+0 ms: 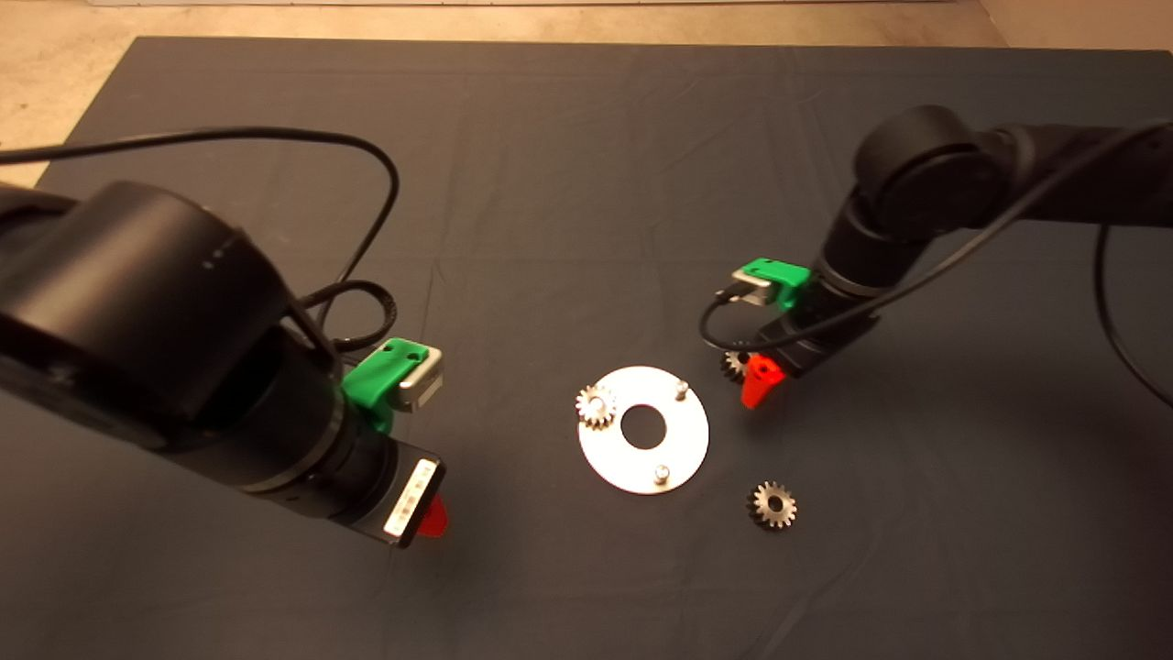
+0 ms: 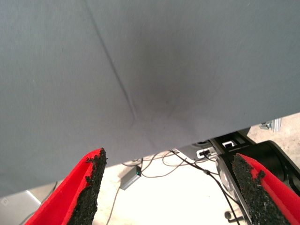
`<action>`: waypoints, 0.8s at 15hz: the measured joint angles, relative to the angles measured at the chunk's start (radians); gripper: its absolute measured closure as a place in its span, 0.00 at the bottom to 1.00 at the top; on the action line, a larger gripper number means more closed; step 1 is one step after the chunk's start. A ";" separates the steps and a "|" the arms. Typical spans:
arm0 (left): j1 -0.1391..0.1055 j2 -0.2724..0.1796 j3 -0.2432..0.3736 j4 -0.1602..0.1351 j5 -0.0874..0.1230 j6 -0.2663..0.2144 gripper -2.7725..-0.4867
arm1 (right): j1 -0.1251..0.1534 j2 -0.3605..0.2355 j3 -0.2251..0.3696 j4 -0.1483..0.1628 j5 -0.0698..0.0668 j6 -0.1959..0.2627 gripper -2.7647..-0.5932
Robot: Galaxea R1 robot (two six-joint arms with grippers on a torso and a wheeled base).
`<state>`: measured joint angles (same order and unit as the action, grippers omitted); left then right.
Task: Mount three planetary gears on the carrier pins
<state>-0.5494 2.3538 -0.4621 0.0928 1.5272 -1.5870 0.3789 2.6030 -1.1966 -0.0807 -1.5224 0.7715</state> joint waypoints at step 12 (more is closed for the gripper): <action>0.000 -0.016 0.020 -0.007 -0.001 -0.017 0.39 | -0.011 0.062 -0.087 -0.107 -0.004 -0.256 0.01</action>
<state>-0.5498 2.3374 -0.4426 0.0855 1.5264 -1.6044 0.3683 2.6651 -1.2838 -0.1881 -1.5268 0.5156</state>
